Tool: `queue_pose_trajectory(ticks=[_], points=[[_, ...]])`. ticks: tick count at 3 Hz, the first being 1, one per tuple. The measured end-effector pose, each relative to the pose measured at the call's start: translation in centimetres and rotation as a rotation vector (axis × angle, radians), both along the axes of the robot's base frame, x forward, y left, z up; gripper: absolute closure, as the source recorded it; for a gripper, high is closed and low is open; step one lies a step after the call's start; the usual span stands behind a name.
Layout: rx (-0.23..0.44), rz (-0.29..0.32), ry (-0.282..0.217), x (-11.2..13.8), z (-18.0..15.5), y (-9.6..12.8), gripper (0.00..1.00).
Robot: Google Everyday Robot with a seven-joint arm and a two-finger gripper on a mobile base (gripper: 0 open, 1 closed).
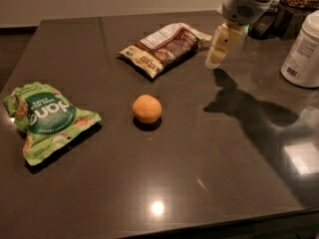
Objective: Pick brown chip bag
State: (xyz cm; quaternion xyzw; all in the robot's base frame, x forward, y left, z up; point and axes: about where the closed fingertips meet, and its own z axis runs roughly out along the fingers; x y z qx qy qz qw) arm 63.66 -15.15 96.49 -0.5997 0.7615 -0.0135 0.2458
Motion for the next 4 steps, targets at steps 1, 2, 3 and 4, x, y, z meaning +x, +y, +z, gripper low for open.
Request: queue_pose_trajectory(ticks=[1,2,3,4], points=[[-0.015,0.026,-0.023,3.8,-0.9,2.1,0.00],[-0.056,0.059,-0.050,6.6,-2.0,4.4,0.00],[-0.109,0.104,-0.072,8.8,-3.4,6.5,0.00],[-0.158,0.156,-0.086,10.5,-5.1,8.3,0.00]])
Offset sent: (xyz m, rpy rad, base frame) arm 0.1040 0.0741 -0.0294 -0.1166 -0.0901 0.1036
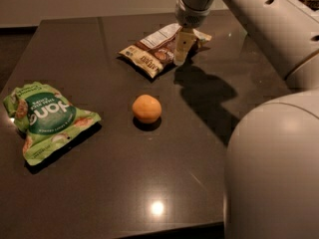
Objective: Pick brown chip bag
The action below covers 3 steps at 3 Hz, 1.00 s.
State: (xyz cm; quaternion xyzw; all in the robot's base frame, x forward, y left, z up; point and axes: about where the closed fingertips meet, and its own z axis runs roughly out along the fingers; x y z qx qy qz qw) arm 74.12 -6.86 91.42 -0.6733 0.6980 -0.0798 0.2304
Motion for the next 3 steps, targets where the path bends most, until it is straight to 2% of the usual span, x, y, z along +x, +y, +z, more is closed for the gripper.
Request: queue_pose_trajectory(ticks=[1,3], points=[[-0.055,0.065,0.002,1.2,-2.0,1.9,0.00],[-0.122,0.149,0.024,1.9,-4.0,3.9,0.01]])
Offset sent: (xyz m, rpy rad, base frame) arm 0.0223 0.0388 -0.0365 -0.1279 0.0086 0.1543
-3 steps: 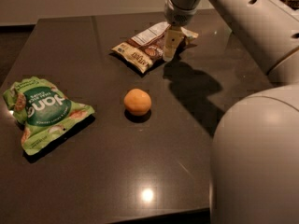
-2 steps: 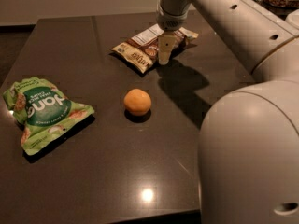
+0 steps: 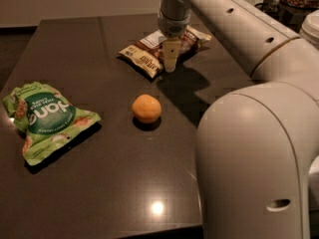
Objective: Pick brown chip bag
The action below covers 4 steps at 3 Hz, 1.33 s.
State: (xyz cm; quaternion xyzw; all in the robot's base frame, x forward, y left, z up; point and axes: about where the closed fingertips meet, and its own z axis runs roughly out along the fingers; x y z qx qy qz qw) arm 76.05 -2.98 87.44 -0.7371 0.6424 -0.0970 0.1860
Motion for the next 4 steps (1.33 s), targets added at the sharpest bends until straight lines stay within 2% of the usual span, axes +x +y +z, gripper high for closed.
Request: queue_pose_trajectory(ticks=[2,3,4], points=[[-0.025,0.035,0.023,-0.2,-0.7,0.8,0.40],[-0.036,0.045,0.036,-0.6,-1.1,0.7,0.71],[-0.042,0.046,0.044,-0.9,-1.6,0.2,0.94]])
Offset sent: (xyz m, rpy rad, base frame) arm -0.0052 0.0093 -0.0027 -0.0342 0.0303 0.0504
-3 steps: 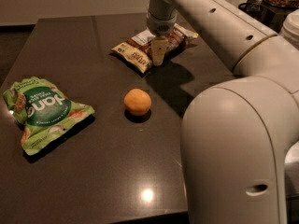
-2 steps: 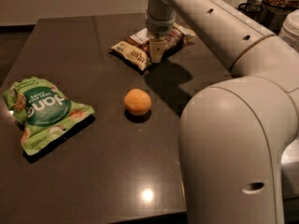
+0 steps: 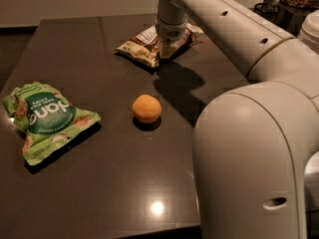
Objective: Pick brown chip bag
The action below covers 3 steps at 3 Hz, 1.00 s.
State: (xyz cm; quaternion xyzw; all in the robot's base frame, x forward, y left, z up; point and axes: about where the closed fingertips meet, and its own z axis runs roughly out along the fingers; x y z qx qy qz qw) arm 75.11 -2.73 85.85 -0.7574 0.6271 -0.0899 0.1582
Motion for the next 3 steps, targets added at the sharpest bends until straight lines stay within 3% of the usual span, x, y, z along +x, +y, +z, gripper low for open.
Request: queue_pose_trajectory(ticks=[1,2,3], points=[[0.008,-0.008,0.005,-0.4,-0.1,-0.6,1.00],[0.046,-0.032,0.016,-1.2,0.6,-1.1,1.00],[0.132,-0.073,0.024,-2.2,3.0,-2.0,1.00]])
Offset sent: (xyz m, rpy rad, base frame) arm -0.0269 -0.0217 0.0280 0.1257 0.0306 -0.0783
